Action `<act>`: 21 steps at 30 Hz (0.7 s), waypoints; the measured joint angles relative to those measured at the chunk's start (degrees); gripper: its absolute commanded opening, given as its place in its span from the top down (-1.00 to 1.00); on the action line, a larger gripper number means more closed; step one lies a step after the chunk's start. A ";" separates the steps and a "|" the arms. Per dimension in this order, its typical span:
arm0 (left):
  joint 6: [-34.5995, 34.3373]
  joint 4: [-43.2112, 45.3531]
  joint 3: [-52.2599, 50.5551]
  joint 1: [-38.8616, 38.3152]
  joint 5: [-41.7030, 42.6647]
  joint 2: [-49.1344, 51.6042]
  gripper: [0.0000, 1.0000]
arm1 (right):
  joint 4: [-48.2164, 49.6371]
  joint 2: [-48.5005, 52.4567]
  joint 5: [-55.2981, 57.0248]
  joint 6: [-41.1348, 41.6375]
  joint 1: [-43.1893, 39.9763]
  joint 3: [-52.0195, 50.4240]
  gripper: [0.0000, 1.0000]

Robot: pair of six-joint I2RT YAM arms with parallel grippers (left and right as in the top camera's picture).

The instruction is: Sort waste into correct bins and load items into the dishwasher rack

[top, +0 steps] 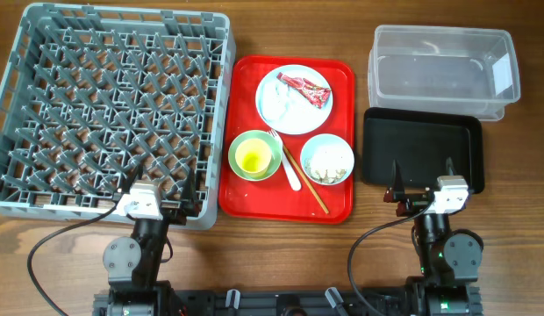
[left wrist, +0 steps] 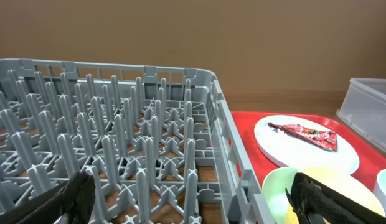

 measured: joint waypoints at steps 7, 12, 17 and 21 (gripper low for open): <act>0.00 0.02 0.00 0.00 0.00 0.00 -1.00 | 0.04 0.00 0.02 0.35 0.00 0.00 -1.00; -0.07 0.04 0.00 0.00 -0.02 0.00 -1.00 | 0.02 0.00 0.00 3.34 0.00 0.00 -1.00; -1.68 -1.66 0.72 0.00 -0.02 0.37 -1.00 | -0.02 0.68 0.00 5.09 0.00 0.24 -1.00; -3.52 -7.08 3.91 0.00 0.00 2.84 -1.00 | -0.04 3.69 -0.55 5.57 0.00 2.05 -1.00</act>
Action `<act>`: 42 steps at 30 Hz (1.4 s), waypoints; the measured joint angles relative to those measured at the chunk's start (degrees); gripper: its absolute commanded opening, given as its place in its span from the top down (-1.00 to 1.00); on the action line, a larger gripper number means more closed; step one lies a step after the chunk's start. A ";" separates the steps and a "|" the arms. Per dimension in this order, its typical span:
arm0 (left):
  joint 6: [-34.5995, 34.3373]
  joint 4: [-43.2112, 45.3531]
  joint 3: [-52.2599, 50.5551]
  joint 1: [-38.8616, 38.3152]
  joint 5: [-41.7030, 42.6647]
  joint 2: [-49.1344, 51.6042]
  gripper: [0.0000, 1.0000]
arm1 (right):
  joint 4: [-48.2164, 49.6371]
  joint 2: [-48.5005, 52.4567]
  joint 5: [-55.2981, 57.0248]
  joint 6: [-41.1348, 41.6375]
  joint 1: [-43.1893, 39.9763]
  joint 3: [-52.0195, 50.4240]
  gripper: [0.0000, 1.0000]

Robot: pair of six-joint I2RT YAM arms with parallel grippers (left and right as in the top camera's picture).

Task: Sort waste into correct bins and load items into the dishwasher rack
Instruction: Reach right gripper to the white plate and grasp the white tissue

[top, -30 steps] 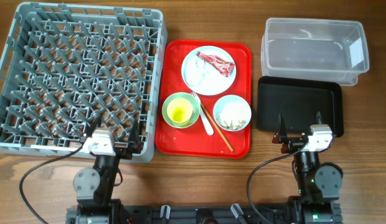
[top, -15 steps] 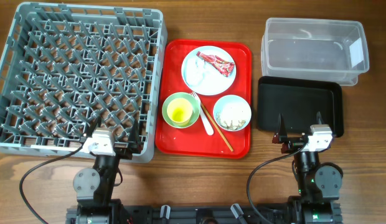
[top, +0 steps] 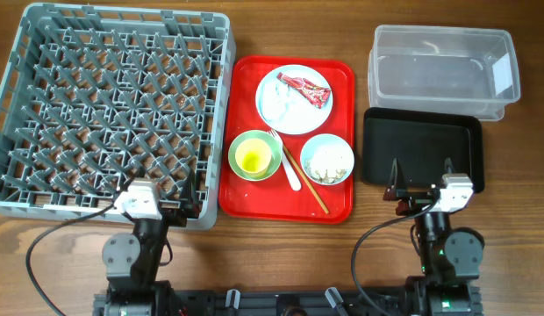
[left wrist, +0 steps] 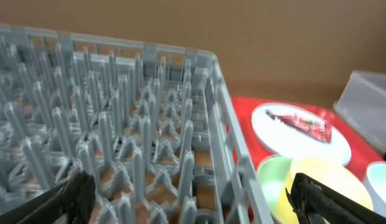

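Note:
A grey dishwasher rack (top: pixel 114 110) fills the left of the table. On the red tray (top: pixel 338 211) are a white plate (top: pixel 281 110) with a red wrapper (top: pixel 307 88), a green cup (top: pixel 254 155) and a small bowl of food scraps (top: pixel 328 161). Chopsticks (top: pixel 305 180) and a white spoon (top: pixel 289 171) lie between them. My left gripper (top: pixel 163 186) is open over the rack's near right corner. In the left wrist view, which is blurred, the left gripper (left wrist: pixel 193 199) spans the rack (left wrist: pixel 118 124) and cup (left wrist: pixel 317 177). My right gripper (top: pixel 422 171) is open over the black bin's near edge.
A clear plastic bin (top: pixel 443 70) stands at the back right. A black bin (top: pixel 421 145) sits just in front of it. Bare wooden table (top: pixel 518 219) lies along the right and front edges.
The left wrist view is now motion-blurred and the rack sits slightly higher in it, so the left arm has shifted a little. Overhead shows almost no change, and both grippers remain open.

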 measured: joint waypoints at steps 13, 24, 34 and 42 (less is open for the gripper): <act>-1.27 -16.02 24.57 0.00 0.76 23.32 -1.00 | -6.27 31.58 -7.04 1.33 0.00 23.12 -1.00; -1.31 -32.20 45.29 0.00 3.26 44.46 -1.00 | -36.11 61.68 -10.80 -2.62 0.00 58.31 -1.00; -1.31 -32.65 46.03 0.00 3.45 45.88 -1.00 | -39.26 67.21 -14.05 -0.48 0.00 66.10 -0.99; -1.31 -31.78 46.03 0.00 3.45 45.88 -1.00 | -38.25 67.56 -17.59 3.54 1.99 67.32 -1.00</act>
